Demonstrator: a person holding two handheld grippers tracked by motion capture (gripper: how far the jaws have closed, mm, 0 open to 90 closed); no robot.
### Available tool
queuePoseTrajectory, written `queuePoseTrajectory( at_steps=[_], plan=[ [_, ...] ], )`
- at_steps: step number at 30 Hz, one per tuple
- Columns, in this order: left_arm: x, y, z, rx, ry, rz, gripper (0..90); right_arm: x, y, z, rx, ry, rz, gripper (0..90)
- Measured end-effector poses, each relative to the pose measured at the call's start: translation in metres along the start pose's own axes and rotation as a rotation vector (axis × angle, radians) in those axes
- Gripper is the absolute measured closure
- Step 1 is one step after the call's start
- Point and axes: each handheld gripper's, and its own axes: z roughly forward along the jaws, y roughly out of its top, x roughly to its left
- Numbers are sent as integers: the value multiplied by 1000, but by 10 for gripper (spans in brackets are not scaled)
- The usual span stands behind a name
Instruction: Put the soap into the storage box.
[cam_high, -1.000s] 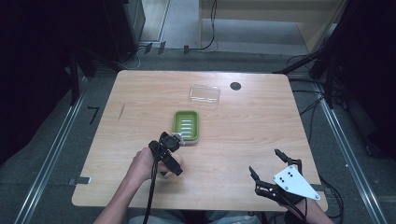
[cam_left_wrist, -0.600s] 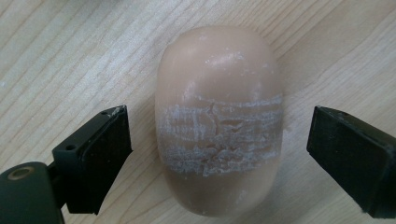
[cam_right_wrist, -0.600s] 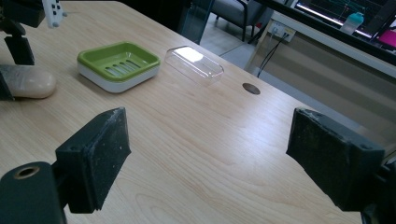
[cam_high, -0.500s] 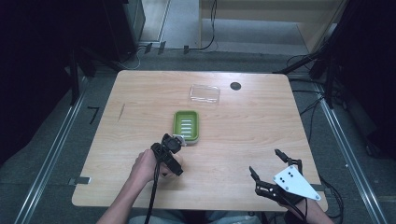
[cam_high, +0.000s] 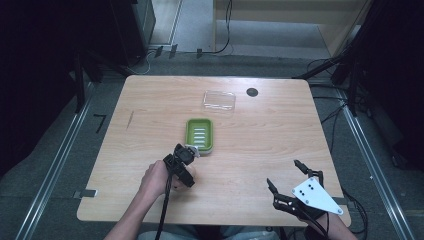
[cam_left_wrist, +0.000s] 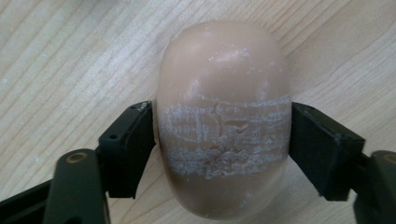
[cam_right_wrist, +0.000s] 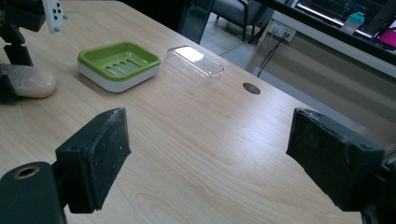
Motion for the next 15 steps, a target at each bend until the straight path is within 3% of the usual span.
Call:
queuePoseTrajectory(
  at_steps=[15],
  plan=[
    [-1, -2, 1, -16, -7, -5, 330, -1, 0, 0, -1, -2, 5, 131]
  ],
)
